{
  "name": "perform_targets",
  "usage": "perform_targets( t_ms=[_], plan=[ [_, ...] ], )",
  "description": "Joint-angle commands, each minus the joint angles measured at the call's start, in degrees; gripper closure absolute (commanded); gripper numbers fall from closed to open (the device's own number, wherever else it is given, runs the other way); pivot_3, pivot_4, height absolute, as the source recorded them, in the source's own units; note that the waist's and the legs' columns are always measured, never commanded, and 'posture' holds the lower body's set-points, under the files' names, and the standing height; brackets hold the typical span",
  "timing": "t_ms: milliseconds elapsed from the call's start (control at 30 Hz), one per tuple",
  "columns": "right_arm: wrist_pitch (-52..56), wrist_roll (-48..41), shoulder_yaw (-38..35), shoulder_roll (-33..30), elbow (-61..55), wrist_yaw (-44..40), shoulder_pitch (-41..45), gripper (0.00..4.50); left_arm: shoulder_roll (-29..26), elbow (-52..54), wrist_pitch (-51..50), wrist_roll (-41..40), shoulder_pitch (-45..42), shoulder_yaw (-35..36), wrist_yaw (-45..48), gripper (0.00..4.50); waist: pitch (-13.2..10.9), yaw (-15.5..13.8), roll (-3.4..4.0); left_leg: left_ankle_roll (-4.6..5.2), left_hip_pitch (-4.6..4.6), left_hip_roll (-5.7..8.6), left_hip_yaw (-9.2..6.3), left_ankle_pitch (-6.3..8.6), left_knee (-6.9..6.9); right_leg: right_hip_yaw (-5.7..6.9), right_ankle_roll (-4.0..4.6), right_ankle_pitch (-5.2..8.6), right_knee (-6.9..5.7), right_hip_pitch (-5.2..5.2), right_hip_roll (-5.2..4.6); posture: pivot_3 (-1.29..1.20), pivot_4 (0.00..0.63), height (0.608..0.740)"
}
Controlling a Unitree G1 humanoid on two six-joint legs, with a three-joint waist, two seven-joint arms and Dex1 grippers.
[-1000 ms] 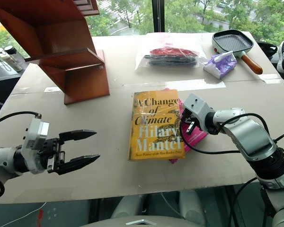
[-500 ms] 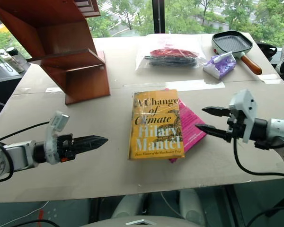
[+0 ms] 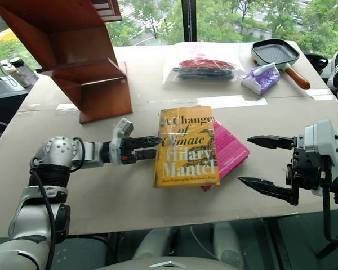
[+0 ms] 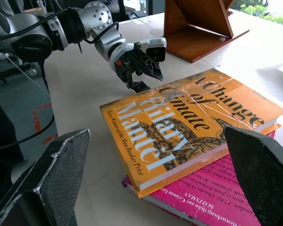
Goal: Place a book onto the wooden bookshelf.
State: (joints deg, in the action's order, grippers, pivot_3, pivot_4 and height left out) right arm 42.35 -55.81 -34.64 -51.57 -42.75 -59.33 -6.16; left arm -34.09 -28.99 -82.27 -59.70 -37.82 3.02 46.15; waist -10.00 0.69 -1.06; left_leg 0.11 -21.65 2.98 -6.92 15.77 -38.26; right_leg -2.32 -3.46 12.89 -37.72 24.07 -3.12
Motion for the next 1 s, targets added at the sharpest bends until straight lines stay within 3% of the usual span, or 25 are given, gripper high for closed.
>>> perform_targets(
  t_ms=[33,200,500,733,867,1000],
  plan=[
    [0.23,-3.35,-4.94,-1.04,-3.69,2.75,-2.07,0.02,0.68,-2.93,2.47,4.69,-2.70,-3.29,6.68,0.00,0.01,-0.14,0.00,-0.07,-0.01,0.00,0.00,-0.04,-0.02,0.00,0.00,0.00,0.01,0.00,-0.02,0.00,0.150,0.740],
    [-0.38,-4.99,-7.72,-1.04,-5.97,4.85,-6.34,0.02,2.52,-6.10,3.79,9.47,-4.99,-6.70,14.07,0.00,0.03,-0.86,-0.03,0.10,-0.03,0.09,-0.01,0.05,-0.07,0.01,-0.03,0.00,0.02,-0.03,-0.08,0.00,0.150,0.740],
    [-2.19,-6.45,-9.05,-0.45,-7.62,6.98,-11.59,0.00,5.29,-9.44,5.49,15.12,-7.41,-8.70,21.78,4.04,0.03,-1.32,-0.04,0.15,-0.03,0.09,-0.03,0.08,-0.09,0.06,-0.05,0.00,0.03,-0.10,-0.06,0.00,0.150,0.740],
    [-4.90,-5.04,-5.74,-0.66,-5.03,7.02,-9.50,0.00,-0.33,-2.29,3.76,12.92,-7.11,-1.18,21.99,4.23,-0.04,-0.13,-0.15,0.15,-0.03,-0.02,-0.13,0.08,-0.08,0.05,-0.06,0.00,0.04,-0.06,-0.01,0.00,0.150,0.740],
    [-6.38,-4.88,-2.58,-1.04,-1.82,7.56,-4.77,0.00,-3.88,13.09,6.22,12.19,-5.70,4.80,16.84,4.23,-0.06,0.09,-0.16,0.14,-0.05,-0.05,-0.25,0.08,-0.07,-0.03,-0.06,0.00,0.04,0.00,-0.07,0.00,0.150,0.740],
    [-7.70,-3.76,1.12,-1.36,4.04,7.43,2.35,0.00,-7.69,29.39,12.23,16.93,-11.61,6.36,8.49,4.23,-0.12,-0.36,-0.25,0.06,-0.12,-0.01,-0.33,0.03,-0.09,0.03,-0.08,-0.02,0.10,0.01,-0.35,0.00,0.150,0.740]
  ],
)
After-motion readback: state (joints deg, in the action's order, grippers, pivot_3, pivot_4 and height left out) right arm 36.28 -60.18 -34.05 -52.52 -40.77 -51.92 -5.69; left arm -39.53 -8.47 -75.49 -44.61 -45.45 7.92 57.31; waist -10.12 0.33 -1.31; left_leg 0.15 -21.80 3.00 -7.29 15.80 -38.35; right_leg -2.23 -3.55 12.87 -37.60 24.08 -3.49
